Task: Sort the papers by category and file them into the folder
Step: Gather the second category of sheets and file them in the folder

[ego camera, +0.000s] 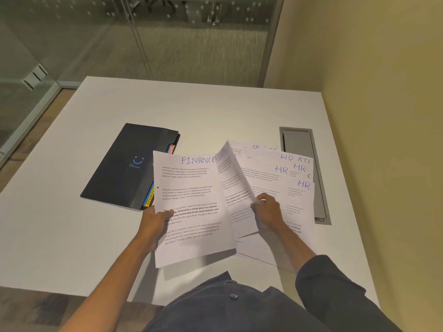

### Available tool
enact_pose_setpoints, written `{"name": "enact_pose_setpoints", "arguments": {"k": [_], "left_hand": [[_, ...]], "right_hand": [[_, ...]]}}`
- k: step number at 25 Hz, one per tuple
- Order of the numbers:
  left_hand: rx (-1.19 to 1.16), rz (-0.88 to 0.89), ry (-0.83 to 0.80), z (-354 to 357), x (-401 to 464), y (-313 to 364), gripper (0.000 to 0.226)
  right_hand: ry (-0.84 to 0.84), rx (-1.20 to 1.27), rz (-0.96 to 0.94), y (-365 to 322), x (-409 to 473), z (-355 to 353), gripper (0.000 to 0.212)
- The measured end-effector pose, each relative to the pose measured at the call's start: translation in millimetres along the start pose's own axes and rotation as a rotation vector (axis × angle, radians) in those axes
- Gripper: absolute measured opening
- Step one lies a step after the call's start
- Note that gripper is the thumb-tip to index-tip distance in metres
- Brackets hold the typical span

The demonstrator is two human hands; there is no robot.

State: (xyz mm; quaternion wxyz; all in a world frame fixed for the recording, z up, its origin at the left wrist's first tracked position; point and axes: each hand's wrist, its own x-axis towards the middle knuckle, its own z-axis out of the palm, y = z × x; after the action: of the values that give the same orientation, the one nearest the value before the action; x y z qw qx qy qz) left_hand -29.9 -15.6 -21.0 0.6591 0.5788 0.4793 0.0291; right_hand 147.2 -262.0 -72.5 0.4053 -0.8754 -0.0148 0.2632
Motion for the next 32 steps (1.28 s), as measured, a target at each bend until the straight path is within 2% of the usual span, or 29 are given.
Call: {"name": "enact_pose_setpoints", "arguments": {"k": [2,4,7,10,17,21,24,27,30,32], "left_hand": [[0.028,0.032,0.028,-1,0,-1,0.037],[0.072,0.066,0.065,-3,3,-2,0.038],[0.206,0.133,0.119,-4,3,-1,0.040],[0.250,0.177,0.108,2,-1,5,0.042],[-0.028,0.109,-0.033,33,-15,25,0.031],[-0.060,0.131,-0.073,51,-28,37,0.025],[-0.074,0.163,-0.098,59,-32,39,0.019],[-0.167,0.179,-0.147,64,-38,45,0.031],[-0.100,0.289,-0.138,67,-42,47,0.021],[-0.045,0.324,-0.164,69,-44,48,0.027]], "right_hand": [[0.017,0.040,-0.074,7,1,-17,0.026],[0.092,0.144,-0.121,19,-3,-37,0.034],[0.172,0.316,-0.134,29,-15,-67,0.034],[0.144,0.462,-0.061,30,-29,-85,0.033],[-0.057,0.496,-0.099,11,-63,-60,0.027],[-0.109,0.444,-0.144,-7,-70,-42,0.034],[-0.099,0.514,-0.120,-19,-67,-38,0.031],[-0.037,0.537,-0.127,-29,-66,-34,0.026],[-0.030,0.592,-0.111,-34,-67,-35,0.024],[-0.071,0.677,-0.076,-39,-65,-44,0.024]]}}
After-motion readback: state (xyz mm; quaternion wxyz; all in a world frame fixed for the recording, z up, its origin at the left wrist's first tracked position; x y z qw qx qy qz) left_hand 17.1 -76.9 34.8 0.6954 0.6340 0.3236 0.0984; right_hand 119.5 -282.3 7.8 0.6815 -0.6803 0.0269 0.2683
